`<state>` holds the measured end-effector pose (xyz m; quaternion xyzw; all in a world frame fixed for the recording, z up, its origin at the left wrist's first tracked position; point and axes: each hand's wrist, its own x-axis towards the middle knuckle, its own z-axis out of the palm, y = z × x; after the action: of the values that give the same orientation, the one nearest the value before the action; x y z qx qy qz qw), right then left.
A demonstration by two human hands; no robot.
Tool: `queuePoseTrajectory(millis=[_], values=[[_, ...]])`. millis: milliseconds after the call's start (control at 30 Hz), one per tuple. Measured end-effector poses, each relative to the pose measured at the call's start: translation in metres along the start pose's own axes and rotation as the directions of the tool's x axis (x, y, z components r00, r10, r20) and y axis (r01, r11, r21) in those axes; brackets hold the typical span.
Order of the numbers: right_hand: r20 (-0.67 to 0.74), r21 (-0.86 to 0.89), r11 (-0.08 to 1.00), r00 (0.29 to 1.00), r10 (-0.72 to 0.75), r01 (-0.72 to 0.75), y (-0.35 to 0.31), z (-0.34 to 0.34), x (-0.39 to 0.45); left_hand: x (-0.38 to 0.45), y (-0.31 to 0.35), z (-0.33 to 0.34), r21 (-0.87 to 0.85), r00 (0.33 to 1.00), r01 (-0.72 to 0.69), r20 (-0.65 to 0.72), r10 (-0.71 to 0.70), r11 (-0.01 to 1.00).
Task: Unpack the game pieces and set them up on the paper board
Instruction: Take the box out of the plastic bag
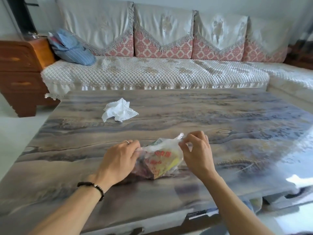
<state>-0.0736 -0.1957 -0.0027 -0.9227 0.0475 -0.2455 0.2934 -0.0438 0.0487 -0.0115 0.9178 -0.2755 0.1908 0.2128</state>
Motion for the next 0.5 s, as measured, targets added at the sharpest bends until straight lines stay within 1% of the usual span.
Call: queuePoseTrajectory(millis=[67, 100, 133, 200, 233, 300, 367, 433, 500], values=[[0.064, 0.074, 0.990, 0.991, 0.114, -0.118, 0.002, -0.008, -0.003, -0.009, -0.006, -0.013, 0.020, 0.998, 0.064, -0.013, -0.064, 0.998], [0.091, 0.075, 0.987, 0.987, 0.134, -0.141, 0.000, -0.011, -0.005, -0.011, -0.005, -0.019, 0.020, 0.996, 0.093, -0.013, -0.092, 0.996], [0.102, 0.068, 0.987, 0.985, 0.139, -0.146, -0.004, -0.012, -0.007, -0.013, -0.003, -0.023, 0.008, 0.994, 0.112, 0.006, -0.112, 0.994], [0.121, 0.088, 0.990, 0.987, 0.104, -0.115, -0.015, -0.012, -0.013, -0.014, 0.007, -0.027, -0.036, 0.989, 0.134, 0.070, -0.131, 0.990], [0.132, 0.104, 0.992, 0.989, 0.060, -0.074, -0.023, -0.011, -0.015, -0.013, 0.012, -0.027, -0.056, 0.991, 0.113, 0.073, -0.109, 0.992], [0.157, 0.083, 0.996, 0.987, -0.030, 0.017, -0.036, -0.005, -0.017, -0.007, 0.024, -0.024, -0.068, 0.999, -0.002, 0.048, 0.005, 0.998], [0.156, 0.002, 0.996, 0.984, -0.091, 0.092, -0.043, 0.001, -0.015, 0.001, 0.033, -0.017, -0.040, 0.995, -0.088, 0.049, 0.090, 0.995], [0.131, -0.089, 0.985, 0.982, -0.135, 0.147, -0.046, 0.004, -0.011, 0.009, 0.039, -0.010, 0.002, 0.991, -0.130, 0.039, 0.129, 0.992], [0.159, -0.157, 0.966, 0.971, -0.181, 0.206, -0.045, 0.003, -0.008, 0.010, 0.040, -0.008, 0.049, 0.984, -0.177, 0.027, 0.176, 0.983]])
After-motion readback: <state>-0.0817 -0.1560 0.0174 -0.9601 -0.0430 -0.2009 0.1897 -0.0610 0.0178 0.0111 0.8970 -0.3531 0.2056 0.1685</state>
